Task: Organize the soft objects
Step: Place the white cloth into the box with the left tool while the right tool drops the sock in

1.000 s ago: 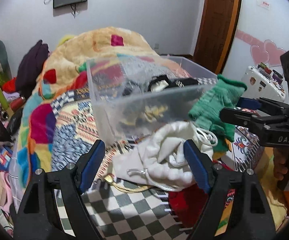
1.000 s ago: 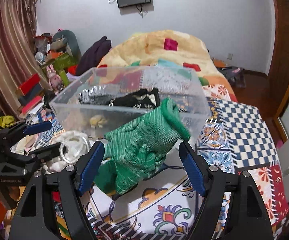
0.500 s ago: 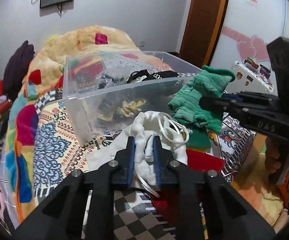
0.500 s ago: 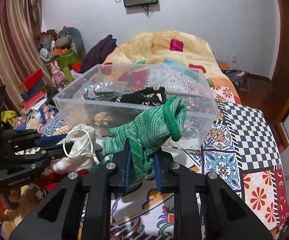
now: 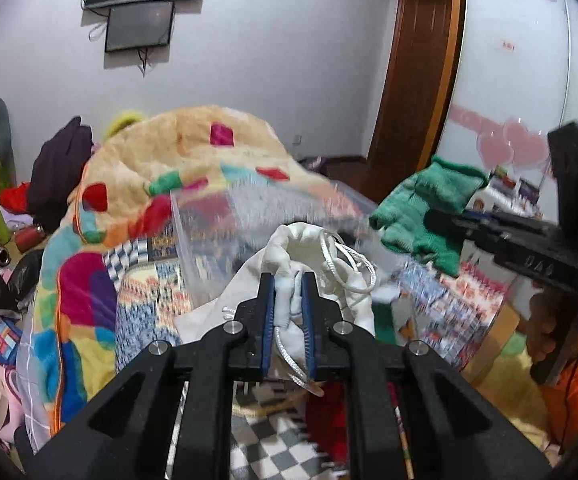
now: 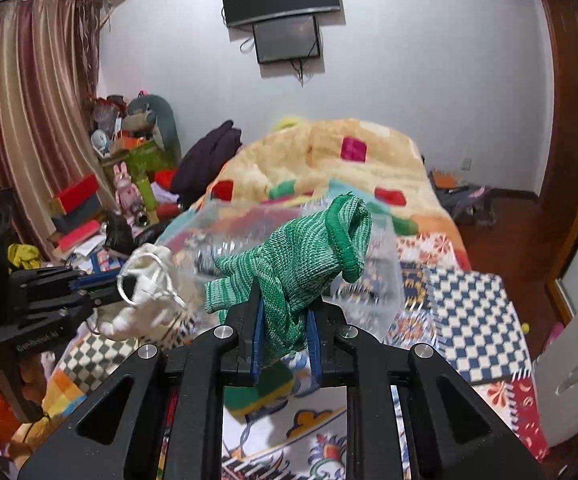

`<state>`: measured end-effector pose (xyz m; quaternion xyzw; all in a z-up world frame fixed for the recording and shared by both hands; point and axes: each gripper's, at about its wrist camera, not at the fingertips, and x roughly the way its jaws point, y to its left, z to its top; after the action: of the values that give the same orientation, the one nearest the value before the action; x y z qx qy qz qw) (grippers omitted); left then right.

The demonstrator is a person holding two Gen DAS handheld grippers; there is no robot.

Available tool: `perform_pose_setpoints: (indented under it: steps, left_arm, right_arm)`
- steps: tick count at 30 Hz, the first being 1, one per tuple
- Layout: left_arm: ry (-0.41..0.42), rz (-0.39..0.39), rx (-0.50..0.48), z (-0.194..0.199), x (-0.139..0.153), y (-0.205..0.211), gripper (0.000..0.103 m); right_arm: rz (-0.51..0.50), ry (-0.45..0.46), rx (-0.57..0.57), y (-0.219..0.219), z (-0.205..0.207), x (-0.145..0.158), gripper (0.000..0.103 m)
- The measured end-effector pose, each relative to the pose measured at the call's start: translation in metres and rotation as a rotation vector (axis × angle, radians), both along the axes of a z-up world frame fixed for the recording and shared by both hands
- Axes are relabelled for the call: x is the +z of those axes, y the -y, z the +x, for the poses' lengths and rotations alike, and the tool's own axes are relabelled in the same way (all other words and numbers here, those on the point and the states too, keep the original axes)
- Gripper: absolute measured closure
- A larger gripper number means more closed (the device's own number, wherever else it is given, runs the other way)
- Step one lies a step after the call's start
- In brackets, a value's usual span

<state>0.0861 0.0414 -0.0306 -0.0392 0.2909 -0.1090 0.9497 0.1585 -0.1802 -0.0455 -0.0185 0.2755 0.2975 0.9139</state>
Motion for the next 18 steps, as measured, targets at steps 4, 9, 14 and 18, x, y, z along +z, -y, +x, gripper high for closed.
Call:
perform_pose_setpoints:
  steps: [4,9,14,18]
  left_arm:
    - [0.067,0.005,0.001,0.006,0.024,0.003,0.091]
    - [0.111,0.018,0.002,0.023,0.042,0.012,0.091]
    - [0.095,0.031,0.012,0.049,0.037,0.015,0.091]
    - [0.043,0.058,0.019,0.072,0.019,0.019,0.091]
  right_arm:
    - [0.006,0.026,-0.016,-0.001,0.01,0.008,0.087]
    - [-0.001,0.041,-0.03,-0.004,0.024,0.01,0.087]
    - [-0.022,0.033,-0.041,-0.009,0.04,0.003,0.087]
    - [-0.05,0.001,-0.056,-0.01,0.053,-0.01,0.087]
